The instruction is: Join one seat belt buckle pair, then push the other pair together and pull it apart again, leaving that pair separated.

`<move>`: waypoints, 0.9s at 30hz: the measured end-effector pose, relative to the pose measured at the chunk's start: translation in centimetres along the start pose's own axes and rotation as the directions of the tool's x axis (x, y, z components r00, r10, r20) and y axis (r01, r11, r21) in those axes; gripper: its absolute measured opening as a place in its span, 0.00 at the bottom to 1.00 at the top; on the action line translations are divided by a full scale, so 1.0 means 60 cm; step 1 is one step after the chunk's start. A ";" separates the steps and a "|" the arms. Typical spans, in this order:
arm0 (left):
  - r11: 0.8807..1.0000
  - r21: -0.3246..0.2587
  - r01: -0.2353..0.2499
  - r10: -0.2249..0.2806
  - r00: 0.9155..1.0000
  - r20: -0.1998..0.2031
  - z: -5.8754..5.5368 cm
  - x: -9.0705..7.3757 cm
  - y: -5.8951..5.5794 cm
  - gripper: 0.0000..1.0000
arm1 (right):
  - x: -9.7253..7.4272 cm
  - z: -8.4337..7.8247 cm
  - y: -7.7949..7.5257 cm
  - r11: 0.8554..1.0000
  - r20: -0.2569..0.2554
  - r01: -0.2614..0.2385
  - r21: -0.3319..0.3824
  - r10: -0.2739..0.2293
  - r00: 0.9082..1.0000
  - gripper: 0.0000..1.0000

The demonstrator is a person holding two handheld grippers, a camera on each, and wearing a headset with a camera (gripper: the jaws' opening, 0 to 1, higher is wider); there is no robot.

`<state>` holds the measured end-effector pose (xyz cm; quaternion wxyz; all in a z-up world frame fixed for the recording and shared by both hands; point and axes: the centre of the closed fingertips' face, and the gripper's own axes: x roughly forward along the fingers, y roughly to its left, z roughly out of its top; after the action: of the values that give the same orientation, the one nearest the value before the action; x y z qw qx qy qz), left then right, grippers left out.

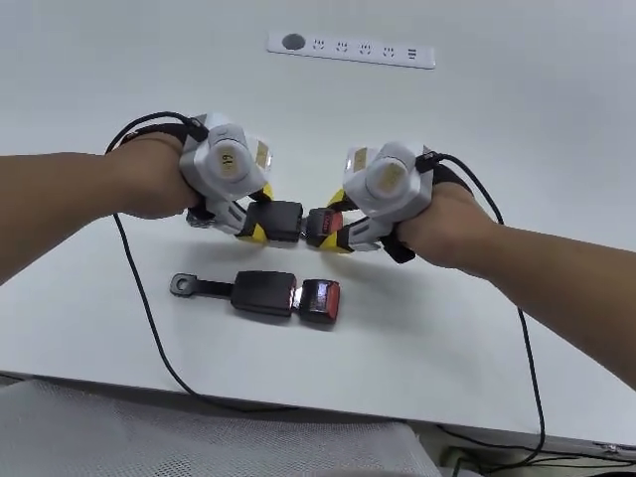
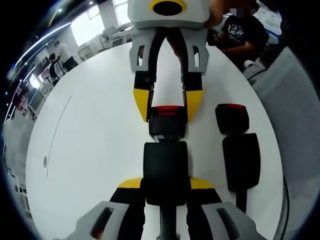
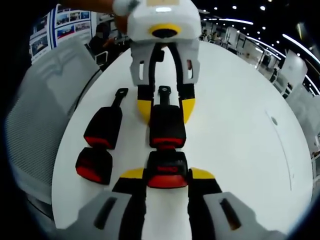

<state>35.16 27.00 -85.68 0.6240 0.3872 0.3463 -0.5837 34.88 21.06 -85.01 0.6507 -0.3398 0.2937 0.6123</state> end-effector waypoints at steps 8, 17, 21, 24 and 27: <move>1.000 0.011 0.015 -0.014 1.000 -0.010 0.002 0.000 0.000 0.31 | -0.011 -0.015 0.000 1.000 0.028 -0.010 0.018 0.010 1.000 0.30; 1.000 0.005 0.014 -0.014 1.000 -0.024 0.003 0.000 0.000 0.32 | -0.040 -0.052 0.009 1.000 0.006 -0.006 0.021 0.005 1.000 0.30; 1.000 0.002 0.015 -0.015 1.000 -0.026 0.003 -0.001 0.000 0.32 | -0.061 -0.077 0.008 0.999 -0.005 0.008 0.036 -0.008 1.000 0.31; 1.000 -0.001 0.014 -0.014 1.000 -0.024 0.003 -0.001 0.000 0.32 | -0.078 -0.100 0.010 0.999 -0.021 0.015 0.045 -0.014 1.000 0.31; 1.000 -0.003 0.012 -0.012 1.000 -0.026 0.002 0.000 0.001 0.32 | -0.095 -0.123 0.010 0.999 -0.034 0.020 0.050 -0.019 0.999 0.31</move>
<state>35.18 26.88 -85.58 0.6165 0.3918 0.3575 -0.5819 34.06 11.75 -84.90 0.6599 -0.3365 0.3166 0.5925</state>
